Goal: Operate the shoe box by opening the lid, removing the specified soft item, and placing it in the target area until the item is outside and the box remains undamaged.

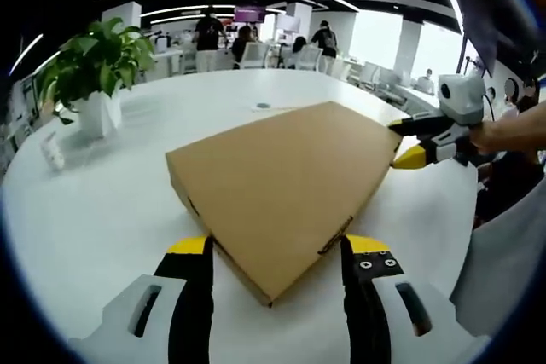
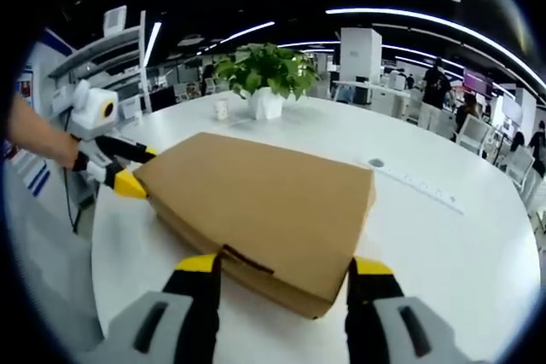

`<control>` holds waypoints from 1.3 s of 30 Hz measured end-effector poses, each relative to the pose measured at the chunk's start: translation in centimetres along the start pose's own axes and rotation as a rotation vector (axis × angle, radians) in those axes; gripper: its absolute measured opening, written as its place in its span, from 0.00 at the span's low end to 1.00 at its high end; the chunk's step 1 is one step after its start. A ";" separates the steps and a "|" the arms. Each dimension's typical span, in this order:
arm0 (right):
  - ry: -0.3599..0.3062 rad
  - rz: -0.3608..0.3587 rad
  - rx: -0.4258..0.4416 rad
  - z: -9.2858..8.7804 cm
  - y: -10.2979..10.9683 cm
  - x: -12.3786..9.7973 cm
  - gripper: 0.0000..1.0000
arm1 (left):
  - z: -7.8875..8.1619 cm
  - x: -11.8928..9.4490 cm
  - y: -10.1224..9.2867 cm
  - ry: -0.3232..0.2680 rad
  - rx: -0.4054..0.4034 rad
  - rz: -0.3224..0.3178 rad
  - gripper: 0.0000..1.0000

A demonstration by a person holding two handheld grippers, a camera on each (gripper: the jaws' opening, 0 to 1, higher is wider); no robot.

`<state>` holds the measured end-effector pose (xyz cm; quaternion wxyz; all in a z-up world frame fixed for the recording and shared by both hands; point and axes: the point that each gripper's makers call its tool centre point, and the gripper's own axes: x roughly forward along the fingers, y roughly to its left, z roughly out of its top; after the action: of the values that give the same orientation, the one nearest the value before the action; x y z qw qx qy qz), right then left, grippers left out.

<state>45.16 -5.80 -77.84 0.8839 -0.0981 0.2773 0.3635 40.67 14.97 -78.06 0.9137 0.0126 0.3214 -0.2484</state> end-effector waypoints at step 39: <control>-0.034 -0.127 0.131 -0.7 5.6 -1.4 0.55 | -1.3 -2.2 2.6 0.075 0.104 -0.145 0.61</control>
<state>40.19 -2.85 -77.45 0.9143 -0.0509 0.2786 0.2895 39.66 18.46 -78.13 0.8786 0.0458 0.3424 -0.3296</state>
